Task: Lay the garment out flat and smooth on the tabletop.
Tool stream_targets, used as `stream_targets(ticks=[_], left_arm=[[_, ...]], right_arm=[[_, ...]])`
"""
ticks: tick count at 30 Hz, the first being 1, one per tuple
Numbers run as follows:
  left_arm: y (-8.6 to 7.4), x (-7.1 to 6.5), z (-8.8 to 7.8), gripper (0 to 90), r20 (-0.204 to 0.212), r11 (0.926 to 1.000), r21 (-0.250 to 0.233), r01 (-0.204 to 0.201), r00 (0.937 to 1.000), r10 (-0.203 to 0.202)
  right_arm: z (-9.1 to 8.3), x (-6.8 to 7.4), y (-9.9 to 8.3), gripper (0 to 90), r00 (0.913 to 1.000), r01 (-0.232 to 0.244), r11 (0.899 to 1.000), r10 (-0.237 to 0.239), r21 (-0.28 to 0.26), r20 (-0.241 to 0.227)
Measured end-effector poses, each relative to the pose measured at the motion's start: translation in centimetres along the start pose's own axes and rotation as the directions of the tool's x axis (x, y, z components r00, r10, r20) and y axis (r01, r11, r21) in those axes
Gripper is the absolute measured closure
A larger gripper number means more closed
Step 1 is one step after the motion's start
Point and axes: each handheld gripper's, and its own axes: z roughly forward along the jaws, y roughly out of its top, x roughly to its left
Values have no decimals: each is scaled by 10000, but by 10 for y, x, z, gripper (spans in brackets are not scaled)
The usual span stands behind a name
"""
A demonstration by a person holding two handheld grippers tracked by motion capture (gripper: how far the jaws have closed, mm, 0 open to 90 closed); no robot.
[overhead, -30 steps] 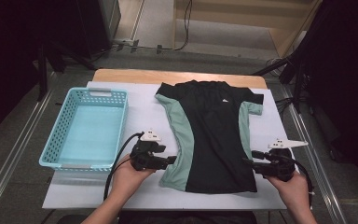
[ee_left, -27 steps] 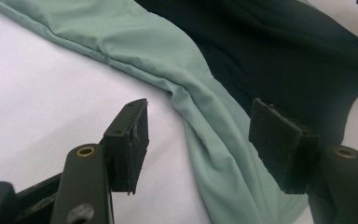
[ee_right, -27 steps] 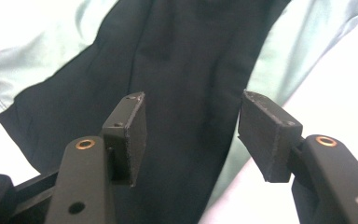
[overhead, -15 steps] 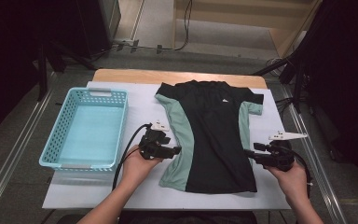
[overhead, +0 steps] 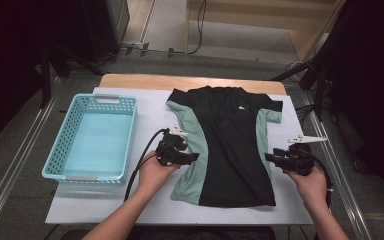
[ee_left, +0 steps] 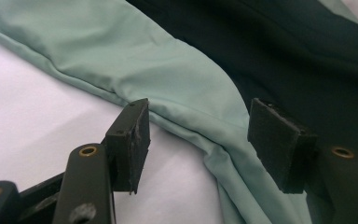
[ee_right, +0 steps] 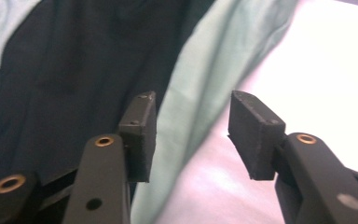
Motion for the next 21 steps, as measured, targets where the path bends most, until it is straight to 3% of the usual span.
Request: stream_targets(ticks=[10,14,19,21], left_arm=[[-4,-5,9,457,235,9998,177,136,9996,-140],[-8,-8,18,623,55,9958,906,-106,9999,101],[-8,-6,16,823,165,9920,1254,-124,9998,104],[-7,-3,12,858,336,9926,1204,164,9992,-206]], right_arm=[[5,-6,-13,593,9995,-300,9989,299,360,35],[8,-5,-13,606,9992,-400,9977,404,540,-59],[7,-4,-11,605,9994,-331,9986,336,409,-102],[5,-4,-10,605,9995,-324,9990,326,322,-60]])
